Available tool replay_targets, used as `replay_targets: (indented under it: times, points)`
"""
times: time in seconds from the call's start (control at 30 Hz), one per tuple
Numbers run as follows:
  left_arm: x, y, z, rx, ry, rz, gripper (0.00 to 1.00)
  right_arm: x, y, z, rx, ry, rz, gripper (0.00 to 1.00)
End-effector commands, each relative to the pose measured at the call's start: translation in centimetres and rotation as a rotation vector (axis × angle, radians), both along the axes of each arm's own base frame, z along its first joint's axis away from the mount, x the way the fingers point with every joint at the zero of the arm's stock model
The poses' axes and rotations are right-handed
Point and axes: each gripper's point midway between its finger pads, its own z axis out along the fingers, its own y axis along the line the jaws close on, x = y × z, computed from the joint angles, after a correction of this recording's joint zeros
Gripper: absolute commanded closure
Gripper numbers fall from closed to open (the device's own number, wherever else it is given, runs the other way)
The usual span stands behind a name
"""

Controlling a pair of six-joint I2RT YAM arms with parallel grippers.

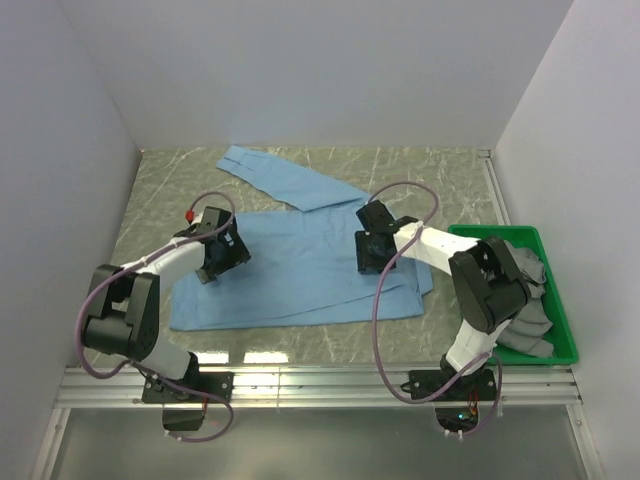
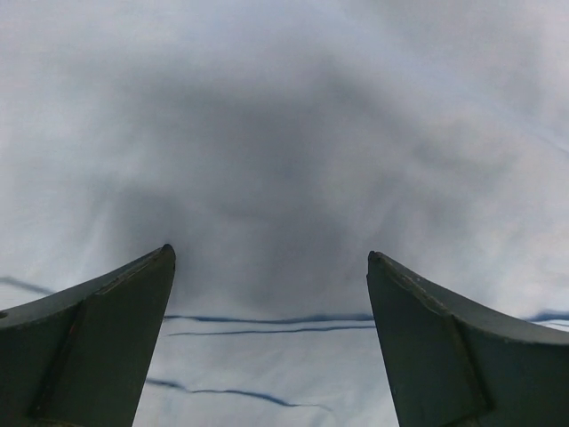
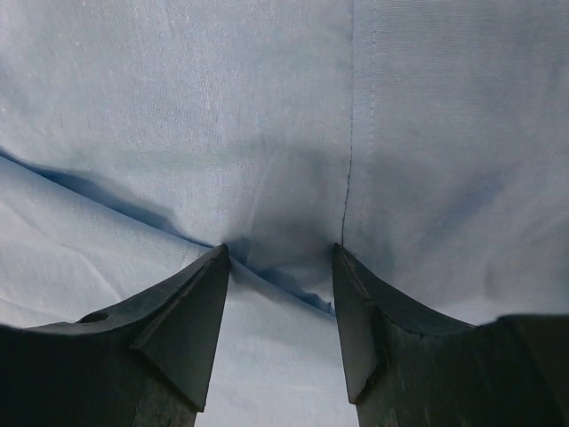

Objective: Fold and stack the long sleeve shirts
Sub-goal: Fold the shirt

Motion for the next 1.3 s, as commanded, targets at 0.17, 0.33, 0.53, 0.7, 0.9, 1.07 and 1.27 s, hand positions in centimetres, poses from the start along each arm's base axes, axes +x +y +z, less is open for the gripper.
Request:
replay_targets:
  times: [0.17, 0.33, 0.53, 0.7, 0.9, 1.07, 1.27]
  points:
    - [2.0, 3.6, 6.8, 0.089, -0.14, 0.112, 0.03, 0.8, -0.3, 6.3, 0.008, -0.111, 0.005, 0.43]
    - [6.2, 7.1, 9.3, 0.082, -0.202, 0.292, 0.04, 3.8, 0.4, 11.9, 0.063, -0.285, -0.039, 0.37]
    - [11.2, 8.3, 9.5, 0.04, -0.177, 0.419, 0.1, 3.4, -0.4, 12.5, 0.063, -0.327, -0.066, 0.32]
    - [13.8, 8.8, 6.7, 0.001, -0.085, 0.502, 0.17, 2.6, -0.9, 12.6, 0.074, -0.352, -0.068, 0.31]
    - [15.0, 10.6, 4.0, 0.019, -0.002, 0.582, 0.26, 2.4, -0.5, 12.7, 0.101, -0.355, -0.054, 0.31]
    - [15.8, 10.6, 2.6, 0.017, 0.041, 0.597, 0.28, 2.2, -0.1, 12.3, 0.113, -0.332, -0.04, 0.31]
    - [16.2, 10.2, 0.8, 0.002, 0.076, 0.599, 0.27, 2.3, 0.2, 11.4, 0.102, -0.299, -0.029, 0.31]
